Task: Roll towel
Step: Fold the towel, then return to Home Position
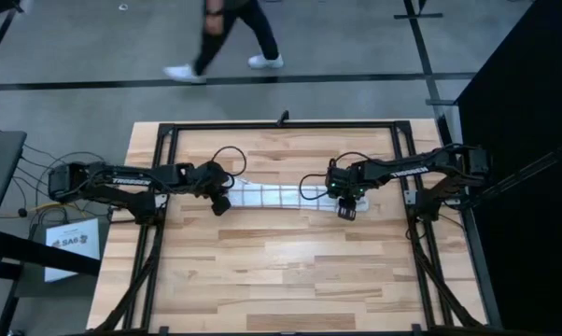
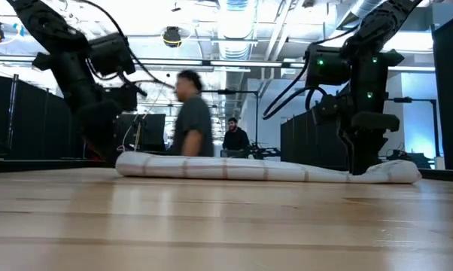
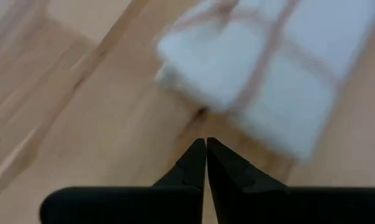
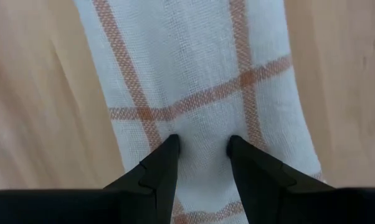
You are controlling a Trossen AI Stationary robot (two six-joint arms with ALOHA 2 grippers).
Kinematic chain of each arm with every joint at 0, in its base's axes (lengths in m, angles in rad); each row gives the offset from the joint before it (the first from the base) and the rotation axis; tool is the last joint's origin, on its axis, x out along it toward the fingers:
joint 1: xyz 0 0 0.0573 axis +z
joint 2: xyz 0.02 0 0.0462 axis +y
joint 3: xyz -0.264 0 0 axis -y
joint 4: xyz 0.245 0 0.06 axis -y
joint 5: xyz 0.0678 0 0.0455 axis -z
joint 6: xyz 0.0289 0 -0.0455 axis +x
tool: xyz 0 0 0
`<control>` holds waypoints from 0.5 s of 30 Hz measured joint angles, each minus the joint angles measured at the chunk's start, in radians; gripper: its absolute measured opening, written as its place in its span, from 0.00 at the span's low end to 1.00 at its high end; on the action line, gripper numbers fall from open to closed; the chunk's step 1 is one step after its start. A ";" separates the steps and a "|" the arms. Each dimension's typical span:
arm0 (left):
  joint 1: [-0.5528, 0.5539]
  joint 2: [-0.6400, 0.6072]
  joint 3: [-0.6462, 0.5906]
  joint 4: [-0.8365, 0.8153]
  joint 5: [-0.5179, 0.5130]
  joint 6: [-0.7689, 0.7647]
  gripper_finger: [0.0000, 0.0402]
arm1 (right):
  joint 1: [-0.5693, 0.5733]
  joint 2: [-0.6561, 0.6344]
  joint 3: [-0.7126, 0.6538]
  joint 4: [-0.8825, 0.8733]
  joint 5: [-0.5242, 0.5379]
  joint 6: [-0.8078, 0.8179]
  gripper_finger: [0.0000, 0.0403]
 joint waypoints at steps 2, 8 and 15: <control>-0.008 -0.022 0.034 0.012 0.013 -0.011 0.00 | 0.014 -0.008 0.023 -0.011 -0.003 -0.009 0.33; -0.041 -0.081 0.162 0.016 0.024 0.024 0.00 | 0.053 -0.047 0.144 -0.002 -0.008 -0.058 0.33; -0.043 -0.098 0.249 0.008 0.024 0.050 0.00 | 0.052 -0.063 0.254 0.015 -0.007 -0.087 0.33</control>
